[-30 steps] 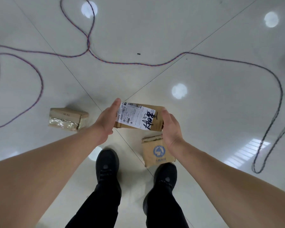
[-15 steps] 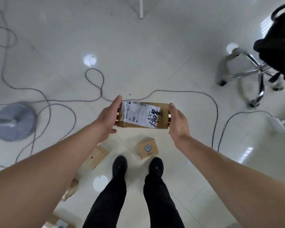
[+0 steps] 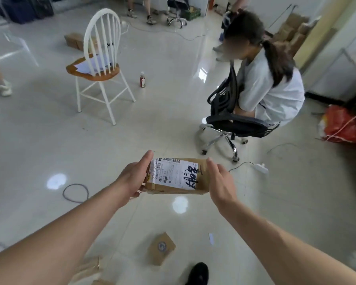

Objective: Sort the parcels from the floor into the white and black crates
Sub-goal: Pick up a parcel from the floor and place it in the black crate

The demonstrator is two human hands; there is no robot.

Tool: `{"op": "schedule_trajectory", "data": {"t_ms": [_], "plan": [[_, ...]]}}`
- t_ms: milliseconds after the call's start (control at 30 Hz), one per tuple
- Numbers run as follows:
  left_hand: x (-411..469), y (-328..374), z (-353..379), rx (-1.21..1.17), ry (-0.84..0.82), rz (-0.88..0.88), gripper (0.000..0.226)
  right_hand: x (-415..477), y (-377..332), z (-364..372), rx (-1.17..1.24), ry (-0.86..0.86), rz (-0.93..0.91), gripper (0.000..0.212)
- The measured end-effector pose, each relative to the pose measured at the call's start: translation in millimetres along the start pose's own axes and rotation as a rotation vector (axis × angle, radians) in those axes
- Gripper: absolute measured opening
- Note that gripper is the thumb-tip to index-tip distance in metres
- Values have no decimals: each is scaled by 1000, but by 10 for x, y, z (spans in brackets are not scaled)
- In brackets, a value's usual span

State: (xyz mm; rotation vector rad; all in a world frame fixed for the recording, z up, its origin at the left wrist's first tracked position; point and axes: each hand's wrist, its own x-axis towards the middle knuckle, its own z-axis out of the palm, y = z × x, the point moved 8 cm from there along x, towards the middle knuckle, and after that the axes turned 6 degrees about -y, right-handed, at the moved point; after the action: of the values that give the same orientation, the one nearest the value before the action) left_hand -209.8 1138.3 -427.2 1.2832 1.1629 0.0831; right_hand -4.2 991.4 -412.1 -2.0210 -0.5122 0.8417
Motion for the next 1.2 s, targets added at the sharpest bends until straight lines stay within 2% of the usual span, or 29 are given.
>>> {"op": "schedule_trajectory", "data": {"t_ms": [133, 267, 400, 533, 667, 800, 1000, 1100, 1200], "plan": [[-247, 466, 440, 122, -83, 97, 64, -368, -51, -587, 56, 138, 3, 67], [-453, 813, 1065, 214, -162, 175, 66, -768, 93, -1288, 100, 294, 21, 70], [-688, 1046, 1890, 299, -273, 237, 65, -1159, 421, -2068, 155, 428, 46, 46], [-1000, 1179, 2909, 379, -381, 297, 62, -1597, 961, -2886, 166, 551, 119, 46], [-1377, 1119, 3990, 445, -486, 321, 67, -2128, 1543, -3708, 204, 672, 169, 47], [-1814, 973, 5051, 530, -596, 325, 87, -2744, 2090, -4460, 218, 773, 223, 48], [-2554, 726, 6512, 591, -728, 382, 63, -3670, 2923, -5386, 283, 917, 296, 51], [-2864, 605, 7090, 672, -783, 405, 64, -4020, 3252, -5712, 308, 970, 331, 54], [-3041, 492, 7581, 724, -853, 404, 68, -4287, 3522, -5985, 332, 1039, 364, 49]]}}
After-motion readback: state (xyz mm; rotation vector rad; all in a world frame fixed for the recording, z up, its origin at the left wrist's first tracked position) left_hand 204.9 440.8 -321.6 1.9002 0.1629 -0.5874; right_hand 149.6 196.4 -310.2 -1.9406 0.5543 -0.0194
